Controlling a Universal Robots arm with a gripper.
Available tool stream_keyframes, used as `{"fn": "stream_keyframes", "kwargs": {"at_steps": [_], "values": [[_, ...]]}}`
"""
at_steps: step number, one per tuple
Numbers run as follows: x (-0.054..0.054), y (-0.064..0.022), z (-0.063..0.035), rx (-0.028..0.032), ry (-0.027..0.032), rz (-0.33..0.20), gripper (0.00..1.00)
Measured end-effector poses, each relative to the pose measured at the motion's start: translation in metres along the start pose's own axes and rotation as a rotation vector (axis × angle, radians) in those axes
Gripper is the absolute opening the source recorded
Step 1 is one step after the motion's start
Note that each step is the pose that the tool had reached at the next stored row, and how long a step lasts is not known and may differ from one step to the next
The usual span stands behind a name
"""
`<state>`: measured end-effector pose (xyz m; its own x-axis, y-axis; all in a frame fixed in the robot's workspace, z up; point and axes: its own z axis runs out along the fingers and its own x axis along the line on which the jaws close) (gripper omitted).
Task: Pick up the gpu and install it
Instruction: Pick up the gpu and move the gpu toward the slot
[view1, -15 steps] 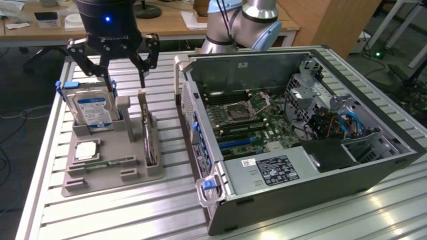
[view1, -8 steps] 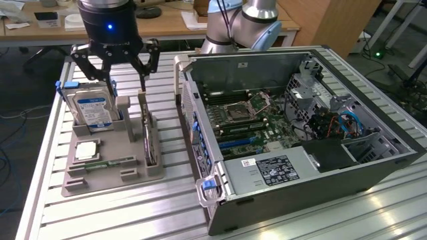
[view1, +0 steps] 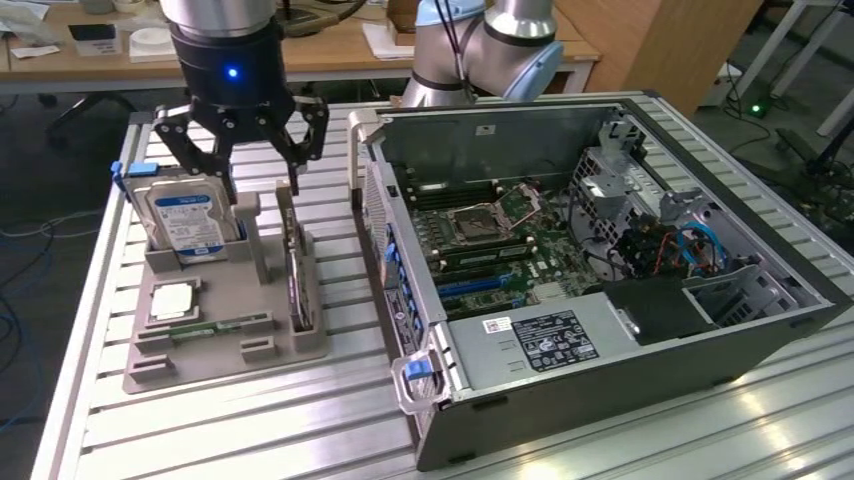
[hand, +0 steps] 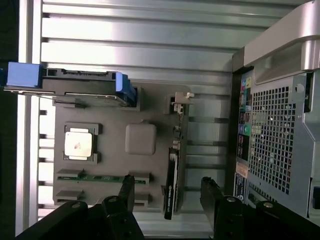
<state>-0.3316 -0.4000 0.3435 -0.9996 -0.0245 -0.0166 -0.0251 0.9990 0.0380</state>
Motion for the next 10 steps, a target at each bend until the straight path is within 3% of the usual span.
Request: {"fn": "stream_keyframes", "kwargs": {"at_steps": [4,10], "values": [[-0.003,-0.0003,0.0068,0.0017,0.0002,0.001,0.65],[-0.006,-0.0025,0.0119,0.015,0.0003,0.001,0.65]]}}
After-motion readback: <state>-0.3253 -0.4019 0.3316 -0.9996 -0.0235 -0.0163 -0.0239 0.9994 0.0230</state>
